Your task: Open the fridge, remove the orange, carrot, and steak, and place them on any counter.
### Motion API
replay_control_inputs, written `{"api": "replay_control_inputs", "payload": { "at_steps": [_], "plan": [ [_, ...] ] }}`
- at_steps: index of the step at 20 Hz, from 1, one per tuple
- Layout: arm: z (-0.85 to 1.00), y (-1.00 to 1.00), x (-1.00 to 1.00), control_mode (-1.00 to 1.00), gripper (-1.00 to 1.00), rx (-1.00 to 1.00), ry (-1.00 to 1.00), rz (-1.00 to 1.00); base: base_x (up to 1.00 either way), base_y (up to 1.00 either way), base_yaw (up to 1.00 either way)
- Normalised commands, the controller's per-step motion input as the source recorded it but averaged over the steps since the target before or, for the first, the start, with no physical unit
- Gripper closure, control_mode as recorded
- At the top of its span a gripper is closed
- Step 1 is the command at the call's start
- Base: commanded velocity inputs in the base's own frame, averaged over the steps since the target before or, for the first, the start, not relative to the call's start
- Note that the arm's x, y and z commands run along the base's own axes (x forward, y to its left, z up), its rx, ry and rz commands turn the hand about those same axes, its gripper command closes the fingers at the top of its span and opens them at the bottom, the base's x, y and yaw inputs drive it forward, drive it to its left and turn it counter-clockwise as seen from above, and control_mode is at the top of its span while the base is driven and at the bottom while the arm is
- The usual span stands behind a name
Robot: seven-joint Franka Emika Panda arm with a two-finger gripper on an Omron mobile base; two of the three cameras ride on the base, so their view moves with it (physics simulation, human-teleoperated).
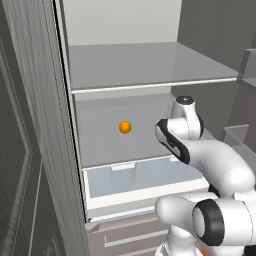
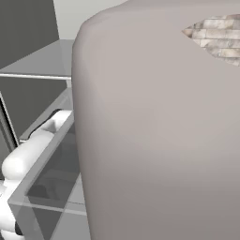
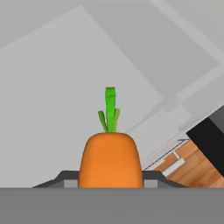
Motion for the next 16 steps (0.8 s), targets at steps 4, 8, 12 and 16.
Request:
{"api": "replay_control_inputs", "payload": {
  "at_steps": [4,8,12,16],
  "plan": [
    [0.68,0.1,-1.0,-1.0,1.0,-0.01,0.06,0.03,0.0,0.0,0.0],
    [0.62,0.17,-1.0,-1.0,1.0,-0.04,0.1,0.05,0.0,0.0,0.0],
    [0.56,0.18,-0.98,-1.0,1.0,-0.03,0.09,0.06,0.0,0.0,0.0],
    [0.58,0.12,-0.96,-1.0,1.0,0.0,0.03,0.08,0.0,0.0,0.0]
  ]
}}
